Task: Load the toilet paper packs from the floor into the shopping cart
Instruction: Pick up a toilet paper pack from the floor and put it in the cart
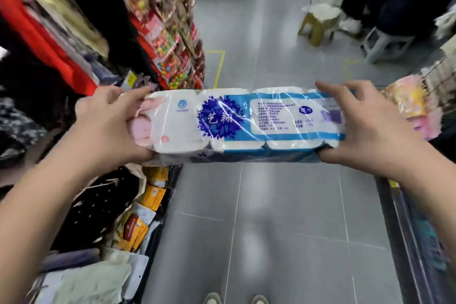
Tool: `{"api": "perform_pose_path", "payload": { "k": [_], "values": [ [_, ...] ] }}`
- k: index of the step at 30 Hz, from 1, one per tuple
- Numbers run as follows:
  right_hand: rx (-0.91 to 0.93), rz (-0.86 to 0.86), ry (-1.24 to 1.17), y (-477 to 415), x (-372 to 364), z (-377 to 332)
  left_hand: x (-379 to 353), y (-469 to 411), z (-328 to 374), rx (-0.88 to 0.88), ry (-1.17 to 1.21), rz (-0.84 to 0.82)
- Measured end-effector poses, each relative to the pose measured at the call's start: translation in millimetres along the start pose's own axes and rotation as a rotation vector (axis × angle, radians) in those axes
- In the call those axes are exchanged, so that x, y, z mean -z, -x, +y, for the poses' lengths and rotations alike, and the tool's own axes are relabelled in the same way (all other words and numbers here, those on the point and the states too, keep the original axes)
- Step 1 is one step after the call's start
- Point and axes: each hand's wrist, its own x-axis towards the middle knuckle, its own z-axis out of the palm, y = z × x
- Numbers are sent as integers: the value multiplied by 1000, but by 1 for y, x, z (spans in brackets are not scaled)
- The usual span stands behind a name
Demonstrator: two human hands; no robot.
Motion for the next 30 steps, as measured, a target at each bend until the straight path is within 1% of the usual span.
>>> {"api": "perform_pose_path", "payload": {
  "k": [3, 7, 11, 14, 17, 19, 22, 30],
  "values": [
    [42, 60, 18, 14, 79, -21, 77, 20, 19, -13, 9, 67],
    [68, 111, 34, 41, 165, -43, 157, 43, 34, -113, 18, 195],
    [88, 155, 71, 70, 232, -60, 221, 69, 53, -155, 40, 231],
    [100, 171, 83, 93, 268, -71, 256, 92, 65, -166, 56, 237],
    [108, 169, 105, 111, 290, -80, 277, 110, 69, -174, 56, 193],
    [116, 173, 107, 121, 297, -85, 286, 118, 68, -180, 68, 200],
    [126, 175, 96, 131, 299, -91, 291, 128, 68, -183, 67, 220],
    [155, 153, 70, 132, 295, -96, 293, 142, 59, -163, 64, 213]
  ]
}}
